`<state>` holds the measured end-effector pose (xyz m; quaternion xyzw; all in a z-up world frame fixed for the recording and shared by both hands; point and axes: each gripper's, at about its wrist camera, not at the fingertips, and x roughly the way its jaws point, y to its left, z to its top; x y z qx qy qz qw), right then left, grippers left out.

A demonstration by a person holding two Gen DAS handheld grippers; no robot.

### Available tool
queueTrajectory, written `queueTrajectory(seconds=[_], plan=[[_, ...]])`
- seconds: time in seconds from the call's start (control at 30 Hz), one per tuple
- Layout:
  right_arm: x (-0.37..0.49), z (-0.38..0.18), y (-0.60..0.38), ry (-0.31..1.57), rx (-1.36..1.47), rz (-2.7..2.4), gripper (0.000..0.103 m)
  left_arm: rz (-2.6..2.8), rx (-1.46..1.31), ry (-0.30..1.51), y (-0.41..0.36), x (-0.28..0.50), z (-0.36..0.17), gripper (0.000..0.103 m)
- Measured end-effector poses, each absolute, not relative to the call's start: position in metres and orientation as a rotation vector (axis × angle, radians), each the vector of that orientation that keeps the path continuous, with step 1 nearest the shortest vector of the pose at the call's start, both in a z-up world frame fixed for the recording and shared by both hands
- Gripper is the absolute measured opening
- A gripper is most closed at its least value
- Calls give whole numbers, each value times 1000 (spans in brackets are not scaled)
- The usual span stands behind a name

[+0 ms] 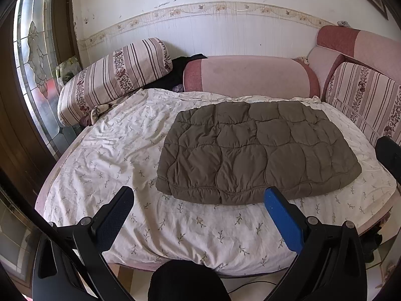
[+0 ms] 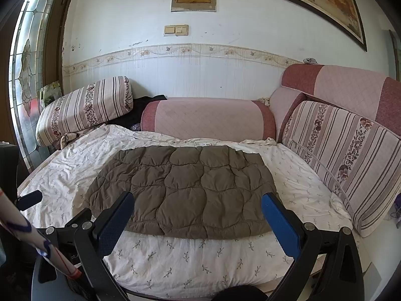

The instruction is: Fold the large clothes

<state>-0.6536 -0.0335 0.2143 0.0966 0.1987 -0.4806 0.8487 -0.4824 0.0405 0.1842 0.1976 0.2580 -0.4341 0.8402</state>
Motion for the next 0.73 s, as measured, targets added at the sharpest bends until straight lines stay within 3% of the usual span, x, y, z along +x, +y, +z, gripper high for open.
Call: queueTrajectory(seconds=[0.73], plan=[[-658,230,-12,410,206,-993,103,-896,320,516,71,-472,214,103]])
